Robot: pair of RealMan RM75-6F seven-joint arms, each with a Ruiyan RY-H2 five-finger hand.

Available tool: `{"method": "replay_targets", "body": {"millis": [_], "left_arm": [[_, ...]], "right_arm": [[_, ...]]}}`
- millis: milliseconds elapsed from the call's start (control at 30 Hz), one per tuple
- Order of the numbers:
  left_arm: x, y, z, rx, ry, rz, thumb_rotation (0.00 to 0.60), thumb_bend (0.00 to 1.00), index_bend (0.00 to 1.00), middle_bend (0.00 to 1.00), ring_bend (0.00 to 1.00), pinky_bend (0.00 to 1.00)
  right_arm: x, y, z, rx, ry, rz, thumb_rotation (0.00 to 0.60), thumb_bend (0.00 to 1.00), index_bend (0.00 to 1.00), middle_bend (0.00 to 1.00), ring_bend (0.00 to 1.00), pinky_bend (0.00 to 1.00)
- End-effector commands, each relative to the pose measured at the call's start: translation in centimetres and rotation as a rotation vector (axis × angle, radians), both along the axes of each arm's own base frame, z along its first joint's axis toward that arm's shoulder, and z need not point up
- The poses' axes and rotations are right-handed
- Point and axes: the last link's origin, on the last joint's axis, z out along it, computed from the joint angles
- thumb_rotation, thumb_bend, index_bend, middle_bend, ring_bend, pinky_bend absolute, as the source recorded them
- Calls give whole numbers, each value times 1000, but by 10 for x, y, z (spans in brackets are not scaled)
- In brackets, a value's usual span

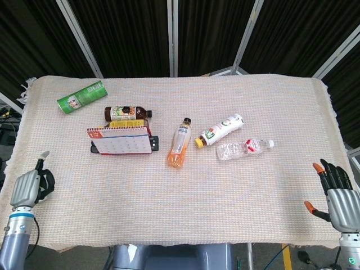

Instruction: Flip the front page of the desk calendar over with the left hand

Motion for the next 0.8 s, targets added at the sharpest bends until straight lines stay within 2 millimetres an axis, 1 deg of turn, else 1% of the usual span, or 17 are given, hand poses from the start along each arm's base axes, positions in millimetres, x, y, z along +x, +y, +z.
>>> {"method": "replay_targets", "body": {"millis": [33,333,700,800], "left_arm": [[11,20,-18,-60,-121,43,600,831,0,611,666,558],[26,40,-38,-183,-257,91,600,856,0,612,666,561],[41,65,-58,-239,-278,105,600,857,0,612,666,562],[49,71,-66,-264,-275,94,600,858,0,612,666,562]], "right_arm": [[0,0,0,0,-1,0,600,117,22,0,0,0],[0,-1,3,-5,-13,0,600,117,22,0,0,0],[2,1,6,-7,-27,10,600,117,22,0,0,0],[2,1,7,-9,-31,10,600,117,22,0,0,0]]}}
